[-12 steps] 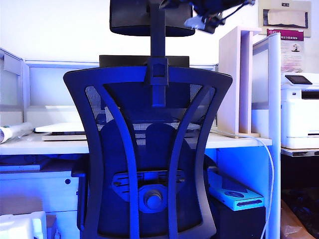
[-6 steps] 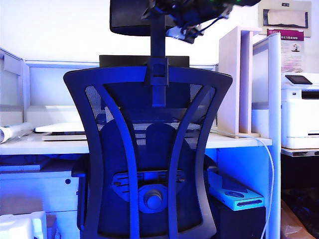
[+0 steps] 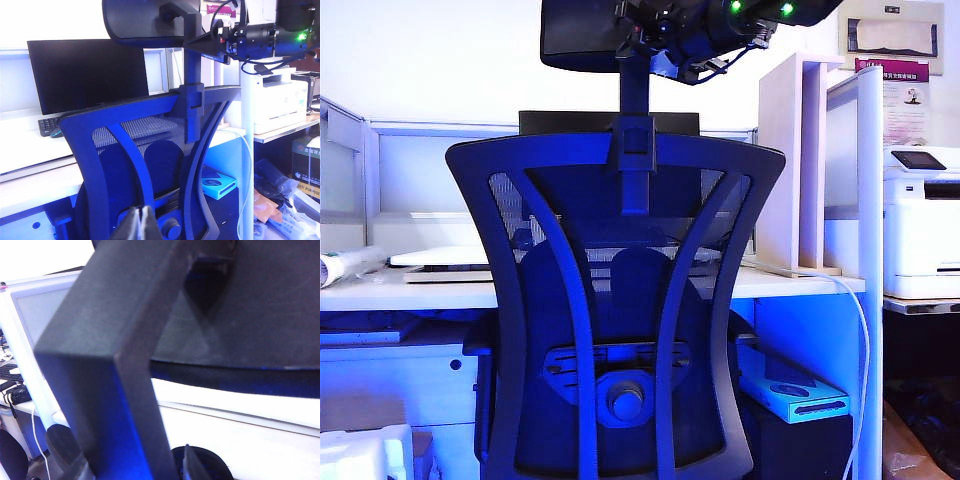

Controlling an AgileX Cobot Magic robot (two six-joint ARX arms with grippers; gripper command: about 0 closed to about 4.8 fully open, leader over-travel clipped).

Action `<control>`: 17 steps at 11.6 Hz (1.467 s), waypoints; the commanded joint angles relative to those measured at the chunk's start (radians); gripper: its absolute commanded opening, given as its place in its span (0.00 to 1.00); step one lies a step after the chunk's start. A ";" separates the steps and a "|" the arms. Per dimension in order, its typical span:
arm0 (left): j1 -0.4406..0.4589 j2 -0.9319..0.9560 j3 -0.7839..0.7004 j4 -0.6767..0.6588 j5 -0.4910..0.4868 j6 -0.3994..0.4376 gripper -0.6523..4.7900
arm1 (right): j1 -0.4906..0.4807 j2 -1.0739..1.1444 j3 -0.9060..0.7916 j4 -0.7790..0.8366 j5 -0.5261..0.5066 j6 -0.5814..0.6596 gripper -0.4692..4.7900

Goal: Pull out the black chair under the table.

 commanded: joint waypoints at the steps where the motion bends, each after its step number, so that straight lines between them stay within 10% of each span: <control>1: 0.002 0.000 0.000 0.017 -0.003 0.000 0.17 | 0.004 -0.011 0.011 0.024 0.025 0.058 0.08; 17: 0.001 0.000 0.000 0.017 -0.071 0.000 0.17 | 0.028 -0.252 0.010 -0.317 0.006 -0.027 0.08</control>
